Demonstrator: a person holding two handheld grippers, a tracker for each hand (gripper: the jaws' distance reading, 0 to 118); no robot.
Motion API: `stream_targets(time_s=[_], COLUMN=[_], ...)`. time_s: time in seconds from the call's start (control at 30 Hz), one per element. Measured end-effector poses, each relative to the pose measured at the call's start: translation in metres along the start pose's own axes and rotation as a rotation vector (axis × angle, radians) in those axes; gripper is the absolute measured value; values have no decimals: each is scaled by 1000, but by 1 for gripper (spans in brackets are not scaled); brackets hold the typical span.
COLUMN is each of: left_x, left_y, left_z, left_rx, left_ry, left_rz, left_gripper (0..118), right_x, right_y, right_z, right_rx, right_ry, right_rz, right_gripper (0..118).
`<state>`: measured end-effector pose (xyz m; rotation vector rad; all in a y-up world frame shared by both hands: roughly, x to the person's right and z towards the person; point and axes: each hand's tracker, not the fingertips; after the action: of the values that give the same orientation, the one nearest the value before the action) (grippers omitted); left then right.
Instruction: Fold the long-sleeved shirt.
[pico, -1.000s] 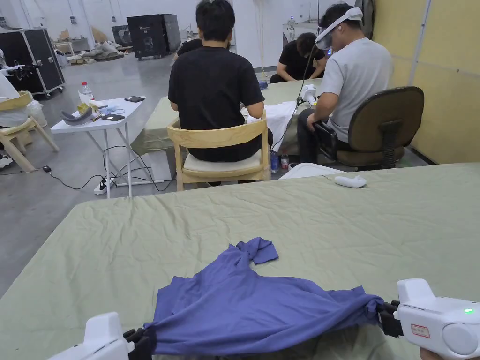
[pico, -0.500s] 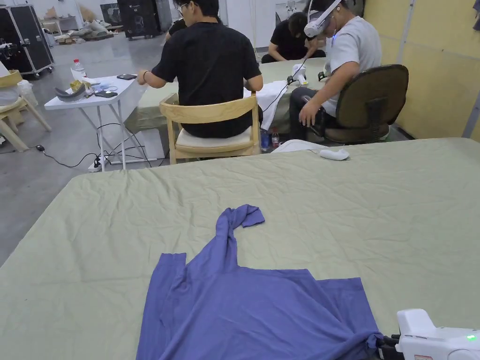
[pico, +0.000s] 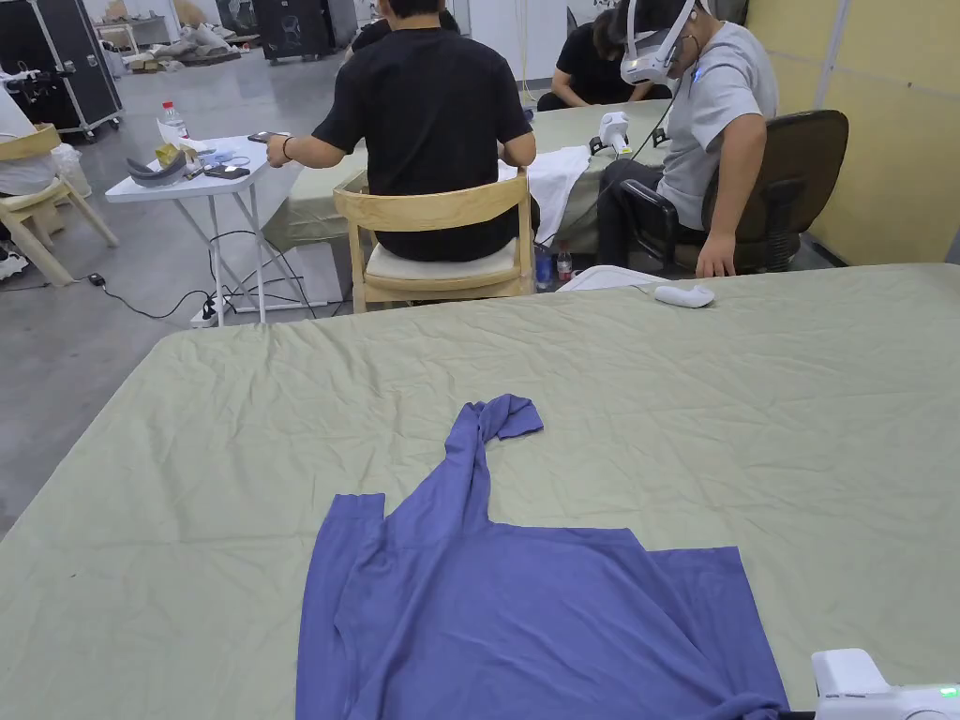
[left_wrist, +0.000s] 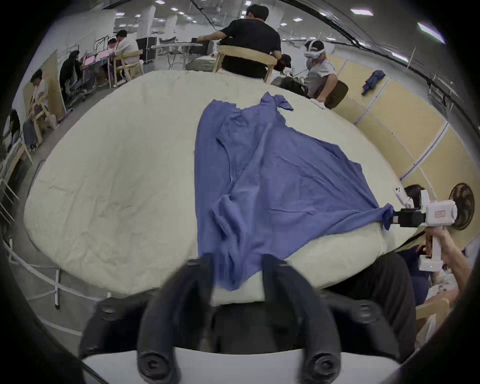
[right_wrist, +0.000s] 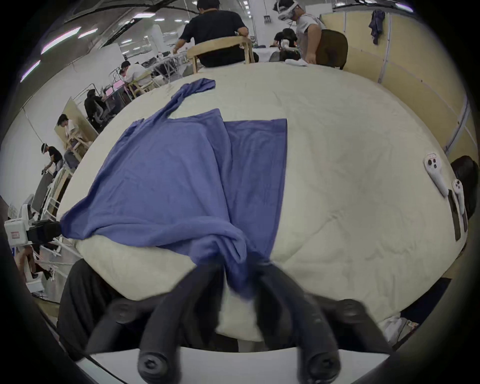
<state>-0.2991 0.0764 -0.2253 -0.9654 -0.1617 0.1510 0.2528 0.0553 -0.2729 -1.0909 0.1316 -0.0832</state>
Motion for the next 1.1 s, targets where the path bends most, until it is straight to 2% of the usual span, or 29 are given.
stream_targets(time_s=[0.1, 0.23, 0.4, 0.5, 0.53, 0.6, 0.63, 0.67, 0.7, 0.77, 0.9, 0.97, 1.03, 1.1], left_x=[4, 14, 35, 50, 56, 66, 70, 74, 77, 80, 84, 84, 84, 82], left_y=[2, 17, 54, 79, 86, 99, 102, 106, 109, 119, 132, 137, 142, 148], left_z=[8, 23, 43, 51, 53, 54, 54, 54, 54, 52, 40, 33, 24, 14], left_rx=[9, 65, 173, 240, 252, 274, 300, 318, 328, 313, 314, 311, 298, 278], left_ry=[6, 13, 0, -25, -26, -18, -23, -30, -34, -100, -80, -74, -69, -83], left_rz=[-14, -54, -107, -129, -138, -156, -168, -168, -168, -141, -168, -165, -167, -153], left_gripper=[50, 50, 49, 29, 23, 8, 6, 6, 2, 0, 0, 0, 0, 0], right_x=[0, -5, -16, -26, -30, -36, -39, -39, -41, -40, -33, -25, -19, -12], right_y=[-3, -5, 5, 9, 10, 8, 6, 6, 4, 2, 10, 26, 53, 84], right_z=[5, 28, 78, 106, 115, 128, 133, 135, 138, 142, 139, 134, 125, 111], right_rx=[-10, 36, 195, 292, 318, 348, 365, 384, 395, 423, 415, 391, 329, 235], right_ry=[-6, -28, -23, -19, -19, -27, -26, -16, -10, 12, 15, 48, 38, 91], right_rz=[14, 75, 47, 40, 38, 39, 36, 37, 33, 16, -4, -17, -5, 3], right_gripper=[56, 56, 55, 54, 49, 31, 26, 26, 13, 2, 0, 0, 0, 0])
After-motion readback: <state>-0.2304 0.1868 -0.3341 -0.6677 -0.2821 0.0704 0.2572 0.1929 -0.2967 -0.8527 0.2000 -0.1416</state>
